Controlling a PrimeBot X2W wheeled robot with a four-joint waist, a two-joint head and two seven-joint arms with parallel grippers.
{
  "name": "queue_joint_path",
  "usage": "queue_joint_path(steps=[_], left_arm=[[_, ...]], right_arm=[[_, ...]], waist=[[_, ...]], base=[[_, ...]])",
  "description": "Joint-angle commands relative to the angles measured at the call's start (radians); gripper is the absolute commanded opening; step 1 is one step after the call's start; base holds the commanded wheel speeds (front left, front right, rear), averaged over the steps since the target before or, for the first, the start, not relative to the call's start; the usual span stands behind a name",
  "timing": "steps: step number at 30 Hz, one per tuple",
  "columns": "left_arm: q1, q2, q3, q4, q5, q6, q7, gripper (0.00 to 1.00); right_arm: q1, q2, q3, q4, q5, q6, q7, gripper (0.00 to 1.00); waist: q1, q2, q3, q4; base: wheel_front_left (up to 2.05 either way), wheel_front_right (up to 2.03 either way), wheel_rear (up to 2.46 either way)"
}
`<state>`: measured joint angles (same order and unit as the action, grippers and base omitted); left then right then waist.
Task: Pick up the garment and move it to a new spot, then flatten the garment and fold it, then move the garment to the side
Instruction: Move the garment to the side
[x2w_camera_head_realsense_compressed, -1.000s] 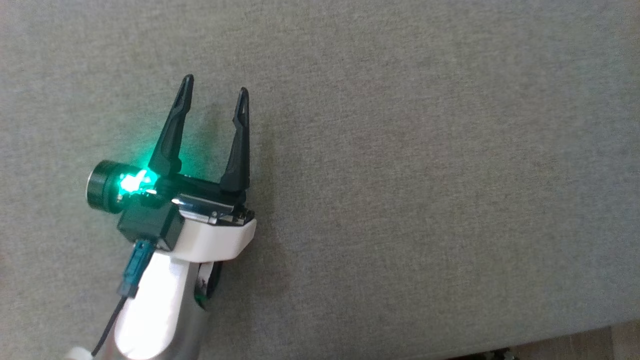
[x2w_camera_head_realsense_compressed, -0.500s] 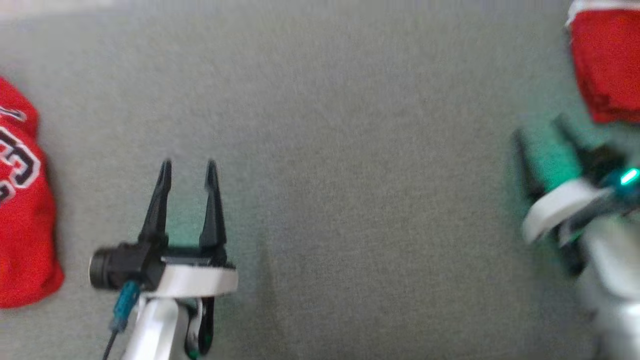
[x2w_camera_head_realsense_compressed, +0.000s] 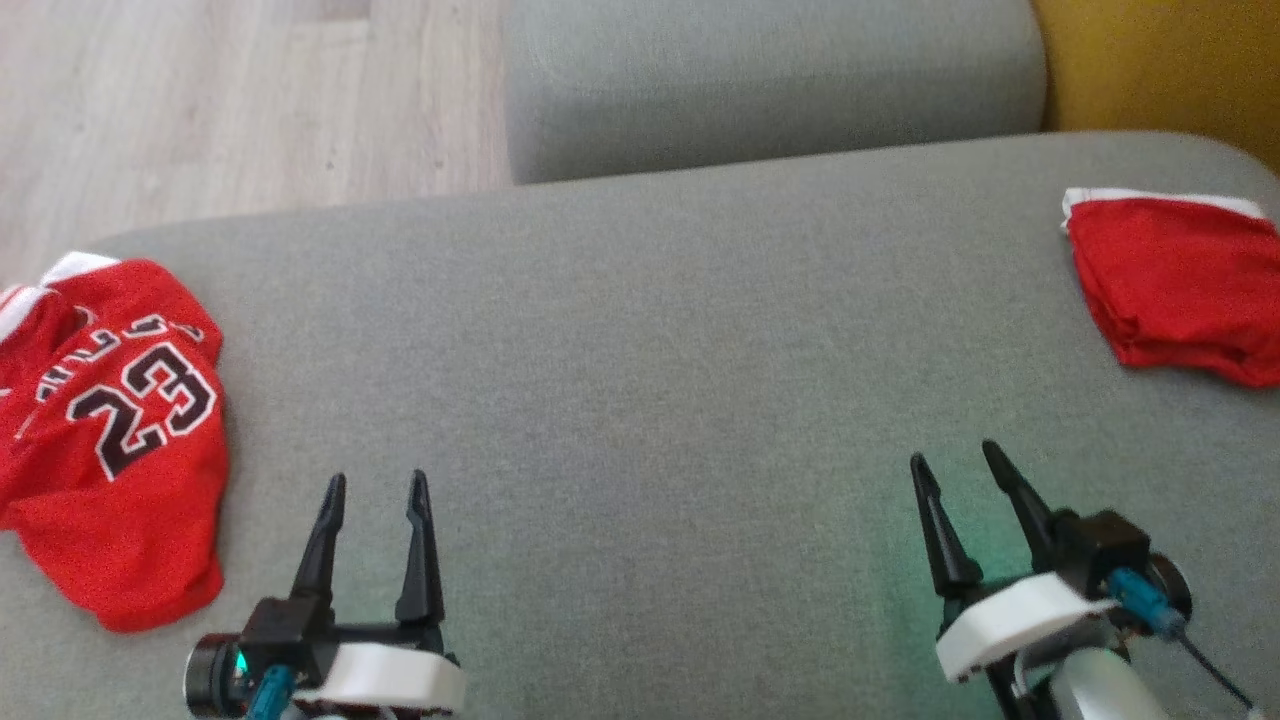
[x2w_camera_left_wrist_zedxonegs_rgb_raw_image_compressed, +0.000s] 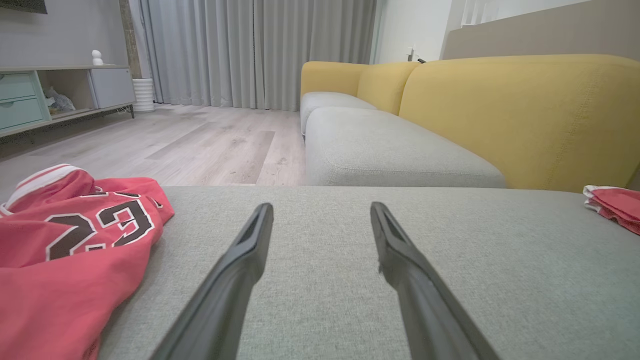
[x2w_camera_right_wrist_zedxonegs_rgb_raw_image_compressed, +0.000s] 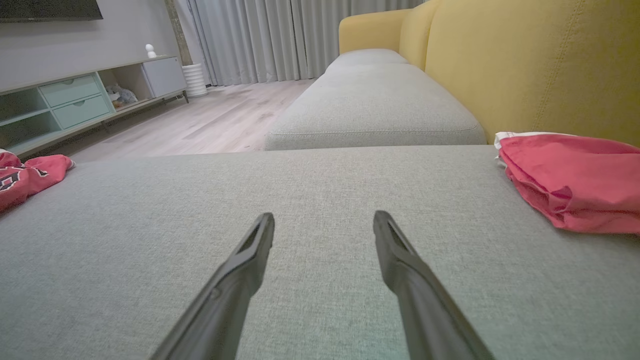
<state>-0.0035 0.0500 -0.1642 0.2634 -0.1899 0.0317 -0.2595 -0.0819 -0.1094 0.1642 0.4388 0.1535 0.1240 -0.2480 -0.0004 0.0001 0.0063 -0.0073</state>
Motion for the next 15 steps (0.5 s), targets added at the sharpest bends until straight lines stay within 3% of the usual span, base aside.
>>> queue_joint_path(steps=[1, 15], left_arm=[[-0.029, 0.0, 0.034, -0.026, 0.008, 0.002, -0.002, 1.0], [-0.001, 0.0, 0.046, -0.007, 0.014, 0.01, -0.002, 1.0]], right_arm=[[-0.032, 0.001, 0.014, -0.038, -0.007, 0.007, -0.014, 1.0], [0.028, 0.027, -0.037, -0.079, -0.03, 0.007, -0.014, 1.0]], waist=[[0.0004, -0.0001, -0.02, 0.009], [0.0004, -0.0001, -0.052, 0.017]], base=[[0.0, 0.0, 0.0], [0.0, 0.0, 0.0]])
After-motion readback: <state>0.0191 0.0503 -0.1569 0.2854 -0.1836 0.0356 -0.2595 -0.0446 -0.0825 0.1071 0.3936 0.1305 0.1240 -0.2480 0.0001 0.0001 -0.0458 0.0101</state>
